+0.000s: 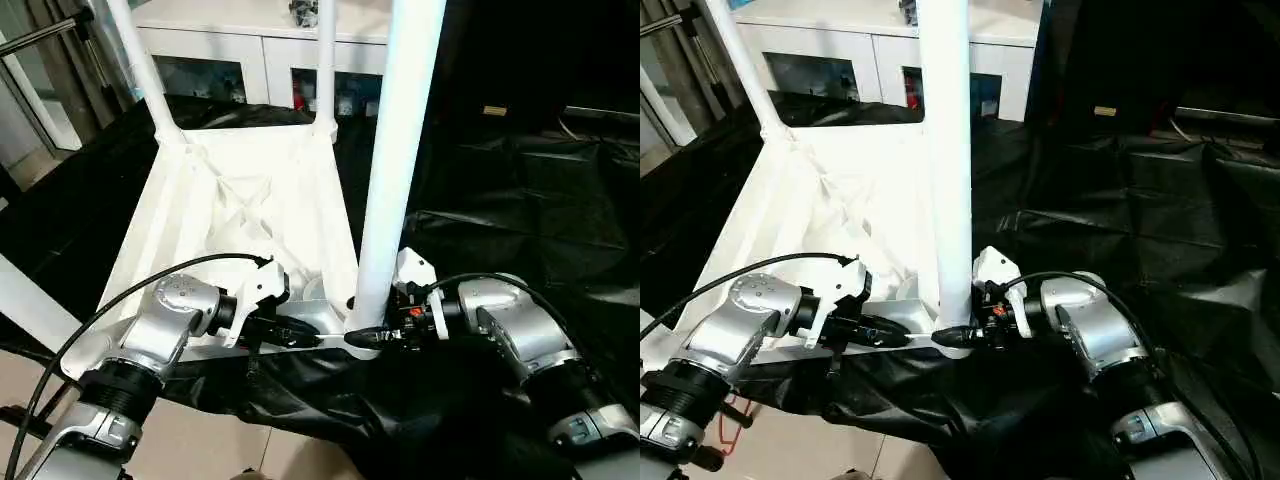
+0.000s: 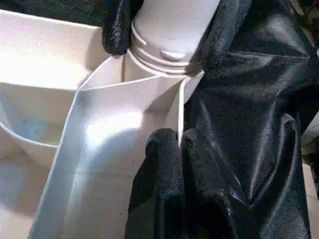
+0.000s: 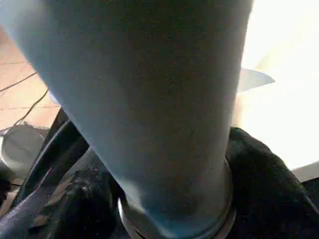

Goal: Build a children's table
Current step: Rotate leg to tighten

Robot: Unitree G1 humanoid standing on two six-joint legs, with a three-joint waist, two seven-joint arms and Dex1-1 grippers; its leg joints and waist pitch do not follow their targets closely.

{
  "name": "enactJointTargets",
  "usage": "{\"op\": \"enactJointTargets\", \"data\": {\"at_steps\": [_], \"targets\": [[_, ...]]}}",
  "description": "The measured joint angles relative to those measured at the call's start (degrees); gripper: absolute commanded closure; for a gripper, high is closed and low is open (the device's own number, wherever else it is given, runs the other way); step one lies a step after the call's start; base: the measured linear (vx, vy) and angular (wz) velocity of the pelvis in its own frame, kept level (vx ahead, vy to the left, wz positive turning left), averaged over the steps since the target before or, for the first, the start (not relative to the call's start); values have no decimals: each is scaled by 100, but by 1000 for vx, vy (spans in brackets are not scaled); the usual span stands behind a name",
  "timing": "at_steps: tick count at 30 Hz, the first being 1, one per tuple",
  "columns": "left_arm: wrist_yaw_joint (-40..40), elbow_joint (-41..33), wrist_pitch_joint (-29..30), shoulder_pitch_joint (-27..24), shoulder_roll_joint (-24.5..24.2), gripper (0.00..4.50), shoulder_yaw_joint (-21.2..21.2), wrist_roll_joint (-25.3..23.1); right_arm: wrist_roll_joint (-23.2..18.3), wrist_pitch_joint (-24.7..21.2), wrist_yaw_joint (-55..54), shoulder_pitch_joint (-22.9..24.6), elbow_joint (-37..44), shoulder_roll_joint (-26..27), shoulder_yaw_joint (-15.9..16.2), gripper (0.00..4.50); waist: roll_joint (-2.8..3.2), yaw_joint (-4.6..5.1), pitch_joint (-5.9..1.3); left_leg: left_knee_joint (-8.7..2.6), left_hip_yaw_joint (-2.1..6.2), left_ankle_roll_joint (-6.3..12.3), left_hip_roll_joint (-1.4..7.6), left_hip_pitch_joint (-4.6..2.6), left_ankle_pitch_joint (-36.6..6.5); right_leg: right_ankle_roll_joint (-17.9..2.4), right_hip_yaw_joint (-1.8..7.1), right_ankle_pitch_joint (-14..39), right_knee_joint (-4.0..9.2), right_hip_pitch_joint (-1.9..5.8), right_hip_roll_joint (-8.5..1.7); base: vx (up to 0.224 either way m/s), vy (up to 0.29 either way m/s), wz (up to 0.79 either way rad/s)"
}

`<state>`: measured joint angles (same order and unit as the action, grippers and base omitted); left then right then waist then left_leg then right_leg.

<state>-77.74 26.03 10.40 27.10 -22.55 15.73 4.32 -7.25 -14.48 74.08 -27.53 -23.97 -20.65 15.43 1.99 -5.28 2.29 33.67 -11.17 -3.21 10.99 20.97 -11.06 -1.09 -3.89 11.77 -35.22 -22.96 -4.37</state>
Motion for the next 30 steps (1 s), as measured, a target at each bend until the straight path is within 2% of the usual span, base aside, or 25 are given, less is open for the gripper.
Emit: {"op": "enactJointTargets", "data": {"at_steps": [4, 5, 9, 11, 14, 17, 20, 22, 23, 25, 28, 30], "targets": [[90, 7, -16, -1, 16, 450, -2, -16, 10, 13, -121, 37, 4, 38, -44, 187, 2, -4, -1, 3, 0, 0, 0, -1, 1, 0, 0, 0, -3, 1, 0, 0, 0, 0], [308, 69, -56, 13, 77, 450, -39, -73, 36, 79, -417, 21, -192, 183, -156, 187, -1, 8, -3, 3, 0, -2, 1, -11, 4, -4, 1, -3, -5, 16, 0, 0, 0, 0], [1114, 370, -74, 160, 342, 450, -183, -248, 117, 160, -1599, -186, -768, 629, -467, 188, -1, 88, -1, 4, 0, -16, 1, -73, 12, 18, 5, 6, -1, 54, 0, -13, 1, -2], [1636, 584, -41, 303, 552, 450, -224, -370, 182, 187, -2391, -346, -1108, 905, -666, 188, -2, 170, 3, 3, 2, -17, 0, -107, 12, 26, 4, 11, 8, 83, 0, 0, 0, 0], [2265, 768, 121, 459, 856, 450, -290, -460, 259, 126, -3395, -516, -1388, 1236, -939, 188, 1, 231, 2, 1, 3, -17, -2, -107, 12, 26, 5, 11, 21, 87, 0, 0, 0, 0], [2657, 845, 222, 509, 1045, 450, -360, -510, 294, 120, -4056, -635, -1582, 1463, -1080, 188, 13, 256, -6, -1, 3, -17, -5, -105, 12, 25, 9, 9, 20, 92, 0, 0, 0, 0], [3120, 1027, 221, 642, 1272, 450, -402, -618, 357, 259, -4854, -816, -1900, 1717, -1251, 188, 20, 276, -10, -3, 3, -17, -5, -105, 12, 25, 8, 9, 22, 96, 0, 0, 0, 0], [3204, 1038, 215, 659, 1327, 450, -399, -653, 412, 374, -5019, -829, -1966, 1760, -1265, 188, 26, 277, -14, -5, 3, -17, -5, -102, 12, 25, 8, 8, 22, 95, 0, 0, 0, 0], [3214, 1039, 191, 658, 1328, 450, -395, -660, 478, 474, -5062, -825, -1998, 1785, -1265, 118, 42, 281, -20, -5, 3, -17, -5, -99, 11, 24, 8, 8, 22, 96, 0, 0, 0, 0], [3179, 1040, 130, 658, 1310, 450, -364, -665, 561, 514, -4989, -811, -1985, 1784, -1252, 118, 50, 287, -22, -11, 3, -17, -7, -98, 11, 9, 9, -1, 23, 96, 0, 0, 0, 0], [3014, 1028, 10, 650, 1210, 450, -327, -666, 561, 507, -4700, -796, -1930, 1722, -1230, 85, 51, 290, -20, -25, 5, -18, -6, -96, 11, 1, 4, -6, 23, 94, 0, 0, 0, 0], [2766, 988, -91, 610, 1092, 450, -289, -655, 541, 511, -4228, -730, -1803, 1552, -1069, 72, 52, 295, -20, -40, 4, -18, -6, -90, 10, 2, 3, -5, 25, 91, 1, 0, 0, 0]]}}
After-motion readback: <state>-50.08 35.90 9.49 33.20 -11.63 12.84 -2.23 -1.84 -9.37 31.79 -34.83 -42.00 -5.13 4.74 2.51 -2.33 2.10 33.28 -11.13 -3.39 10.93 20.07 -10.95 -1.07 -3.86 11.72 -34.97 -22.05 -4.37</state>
